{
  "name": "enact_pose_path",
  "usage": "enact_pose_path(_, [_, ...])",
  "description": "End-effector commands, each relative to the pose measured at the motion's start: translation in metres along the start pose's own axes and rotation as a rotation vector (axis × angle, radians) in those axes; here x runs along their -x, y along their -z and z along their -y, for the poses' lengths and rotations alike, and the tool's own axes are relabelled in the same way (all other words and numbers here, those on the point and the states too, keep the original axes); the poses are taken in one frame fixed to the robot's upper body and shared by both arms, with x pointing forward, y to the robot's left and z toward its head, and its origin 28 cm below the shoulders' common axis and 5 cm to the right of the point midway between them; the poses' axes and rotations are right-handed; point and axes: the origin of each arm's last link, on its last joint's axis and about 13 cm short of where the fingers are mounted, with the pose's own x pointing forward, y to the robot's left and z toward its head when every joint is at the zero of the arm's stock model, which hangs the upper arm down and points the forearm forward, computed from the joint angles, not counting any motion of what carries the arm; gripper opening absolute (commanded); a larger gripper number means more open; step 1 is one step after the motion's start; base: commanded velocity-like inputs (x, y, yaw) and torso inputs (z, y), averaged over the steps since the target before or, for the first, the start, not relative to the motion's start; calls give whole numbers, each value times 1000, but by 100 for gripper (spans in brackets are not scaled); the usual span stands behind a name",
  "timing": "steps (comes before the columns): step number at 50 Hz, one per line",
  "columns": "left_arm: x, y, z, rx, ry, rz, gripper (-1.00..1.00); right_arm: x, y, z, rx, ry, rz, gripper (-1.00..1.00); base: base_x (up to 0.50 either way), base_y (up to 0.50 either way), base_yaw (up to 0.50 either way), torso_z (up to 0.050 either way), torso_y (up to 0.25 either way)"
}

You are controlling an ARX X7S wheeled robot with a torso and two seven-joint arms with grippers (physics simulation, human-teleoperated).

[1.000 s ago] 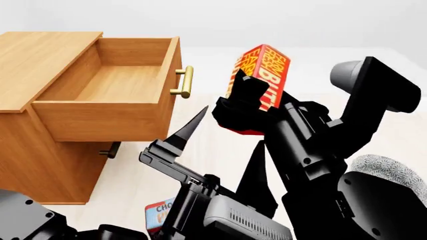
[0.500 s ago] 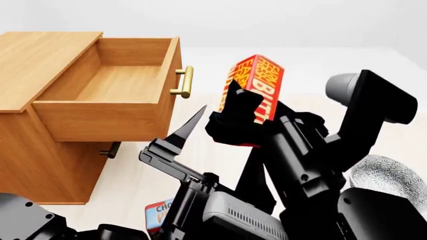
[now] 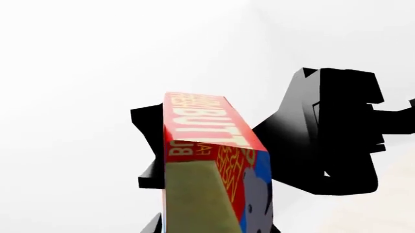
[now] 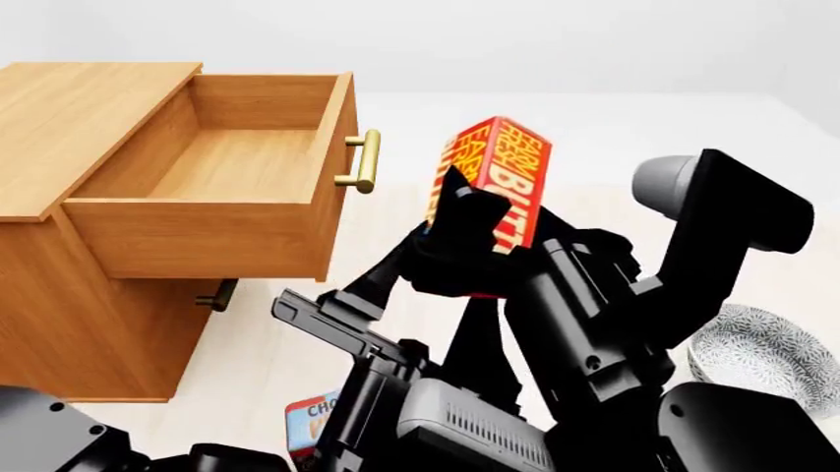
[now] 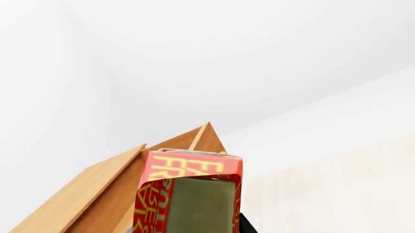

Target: Put the butter at the back in the top drawer of the cabinet and close it.

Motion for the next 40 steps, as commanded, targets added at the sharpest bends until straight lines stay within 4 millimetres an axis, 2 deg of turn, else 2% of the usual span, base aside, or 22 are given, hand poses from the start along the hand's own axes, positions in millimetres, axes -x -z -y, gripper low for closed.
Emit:
enact_pose_path(1, [5,-1,4,18,51,13,-100,0,-2,-1,-8,-27,10,-100,0,0,0,0,0])
enact_pose_path(20, [7,-2,3,19,60,12,-100,5,-3,-3,0,-43,16,-100,0,0,0,1,1])
enact_pose_path(21, [7,-1,2,19,59,11,-100,5,-4,-3,-2,-46,15,100,0,0,0,0,10])
enact_pose_path(40, [-1,3,-8,-16,17,1,-100,19,-17,-2,-9,-61,59,100,0,0,0,1,1])
